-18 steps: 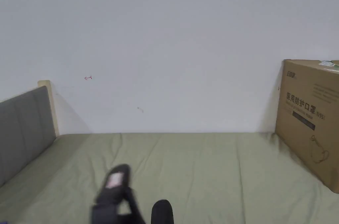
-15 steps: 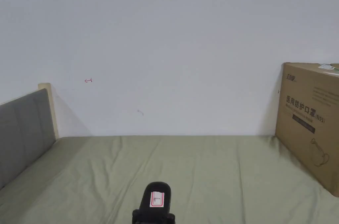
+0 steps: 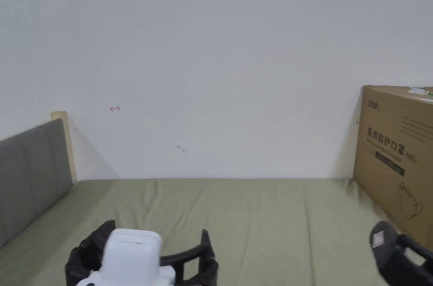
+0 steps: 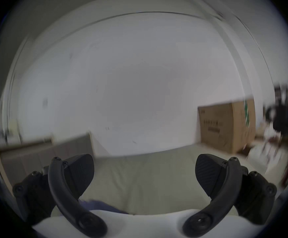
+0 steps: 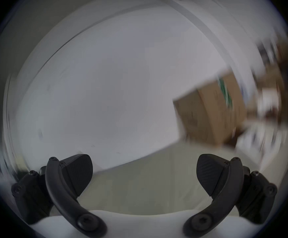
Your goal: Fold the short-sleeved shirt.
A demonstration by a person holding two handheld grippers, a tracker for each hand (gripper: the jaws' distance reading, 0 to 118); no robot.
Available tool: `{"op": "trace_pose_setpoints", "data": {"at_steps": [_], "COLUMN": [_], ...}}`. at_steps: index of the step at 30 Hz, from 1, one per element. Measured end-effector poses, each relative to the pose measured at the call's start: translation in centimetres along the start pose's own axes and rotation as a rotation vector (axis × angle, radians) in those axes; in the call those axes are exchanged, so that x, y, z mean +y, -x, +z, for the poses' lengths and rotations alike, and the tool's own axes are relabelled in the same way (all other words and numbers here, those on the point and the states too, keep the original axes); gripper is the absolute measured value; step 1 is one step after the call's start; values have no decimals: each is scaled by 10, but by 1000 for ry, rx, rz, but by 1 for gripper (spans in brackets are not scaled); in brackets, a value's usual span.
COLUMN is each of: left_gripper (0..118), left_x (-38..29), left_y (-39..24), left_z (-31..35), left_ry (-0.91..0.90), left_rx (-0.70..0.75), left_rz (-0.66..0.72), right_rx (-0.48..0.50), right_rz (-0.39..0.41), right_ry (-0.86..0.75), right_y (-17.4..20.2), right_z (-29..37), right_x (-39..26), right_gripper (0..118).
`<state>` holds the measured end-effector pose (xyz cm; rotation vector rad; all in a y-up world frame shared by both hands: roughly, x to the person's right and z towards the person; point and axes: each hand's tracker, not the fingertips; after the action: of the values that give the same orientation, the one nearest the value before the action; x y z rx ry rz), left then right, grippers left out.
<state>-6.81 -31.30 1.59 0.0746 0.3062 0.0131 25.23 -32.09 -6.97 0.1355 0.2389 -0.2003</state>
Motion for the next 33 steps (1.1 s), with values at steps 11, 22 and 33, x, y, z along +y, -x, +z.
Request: {"op": "trace_pose_setpoints", "data": {"at_steps": [11,22,33], "left_gripper": [117,117,116], "left_x": [-29,-26,-26], "left_y": [10,4,2], "left_z": [15,18,19], "left_ry": [-38,-38,-40], "left_rx": [101,81,79], "left_rz": [-59,-46,-53], "right_rx": [6,-87,-60], "right_rz": [300,124,153], "right_ry": [38,71,72], "right_y": [28,10,15], "right_z": [21,15,18], "right_x": [-45,-32,-32], "right_gripper": [118,118,118]}}
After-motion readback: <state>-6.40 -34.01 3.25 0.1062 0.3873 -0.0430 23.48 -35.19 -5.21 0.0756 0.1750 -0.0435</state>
